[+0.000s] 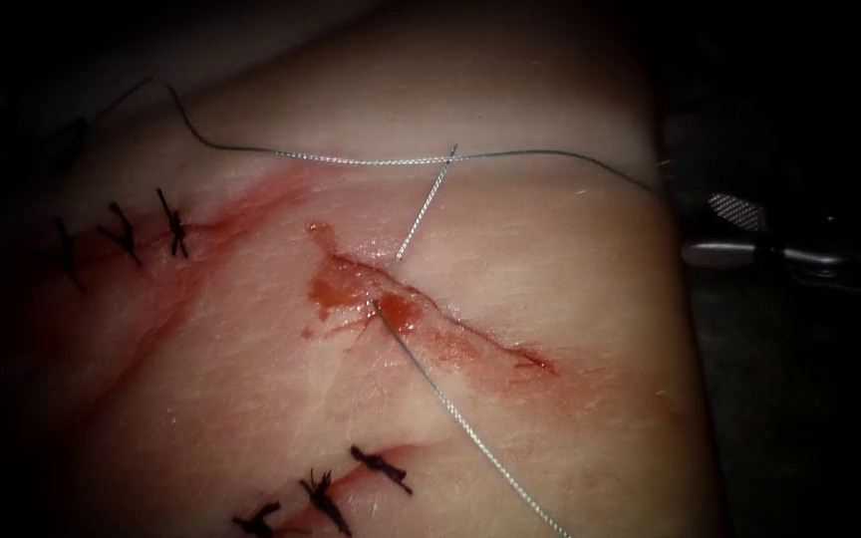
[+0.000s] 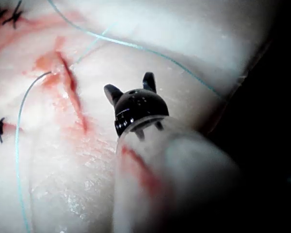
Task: Wound Closure
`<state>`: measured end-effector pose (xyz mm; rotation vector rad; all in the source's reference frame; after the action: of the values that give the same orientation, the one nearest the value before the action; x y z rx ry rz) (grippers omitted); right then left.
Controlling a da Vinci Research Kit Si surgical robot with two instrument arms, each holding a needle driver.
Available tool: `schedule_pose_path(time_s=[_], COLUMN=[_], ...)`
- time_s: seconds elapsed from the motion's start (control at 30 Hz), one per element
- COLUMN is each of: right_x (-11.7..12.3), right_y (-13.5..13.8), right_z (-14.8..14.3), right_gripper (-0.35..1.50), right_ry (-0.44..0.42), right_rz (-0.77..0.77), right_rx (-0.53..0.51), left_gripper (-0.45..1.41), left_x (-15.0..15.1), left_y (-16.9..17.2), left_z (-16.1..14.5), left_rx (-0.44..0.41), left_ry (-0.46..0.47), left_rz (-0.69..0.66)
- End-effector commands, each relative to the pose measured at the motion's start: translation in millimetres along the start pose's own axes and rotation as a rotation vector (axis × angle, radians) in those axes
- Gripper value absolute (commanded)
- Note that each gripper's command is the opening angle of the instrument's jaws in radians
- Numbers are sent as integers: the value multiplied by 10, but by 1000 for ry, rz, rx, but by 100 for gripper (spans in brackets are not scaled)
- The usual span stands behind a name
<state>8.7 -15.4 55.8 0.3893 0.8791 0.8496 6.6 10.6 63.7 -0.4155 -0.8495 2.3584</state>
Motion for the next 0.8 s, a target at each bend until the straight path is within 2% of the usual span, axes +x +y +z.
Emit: schedule_pose_path(time_s=[0.03,0.17,0.23,0.3,0.33,0.5,0.6,0.63,0.7,0.77,0.8], right_x=[-1,-2,-2,-2,-3,-3,-3,-3,-4,-4,-4], right_y=[-4,-4,-4,-4,-4,-5,-5,-5,-4,-2,0], right_z=[8,7,7,6,5,5,4,3,2,-1,-3], right_gripper=[108,109,109,111,111,111,115,115,115,113,113], right_ry=[1,1,1,0,0,0,-1,-1,-1,-2,-3], right_rz=[-1,-2,-2,-3,-3,-4,-4,-4,-5,-6,-6], right_rx=[2,3,3,5,5,6,7,8,9,12,14], left_gripper=[115,136,138,140,140,140,123,115,110,100,96], left_x=[4,10,12,15,20,48,68,77,92,110,127], left_y=[-1,2,4,6,7,13,29,38,55,79,107], left_z=[9,7,5,0,-9,-31,-33,-30,-21,-2,24], left_rx=[19,43,47,68,89,128,137,141,127,86,57], left_ry=[-7,5,5,14,34,107,145,162,184,191,182], left_rz=[-4,-8,-17,45,104,178,222,266,343,421,509])
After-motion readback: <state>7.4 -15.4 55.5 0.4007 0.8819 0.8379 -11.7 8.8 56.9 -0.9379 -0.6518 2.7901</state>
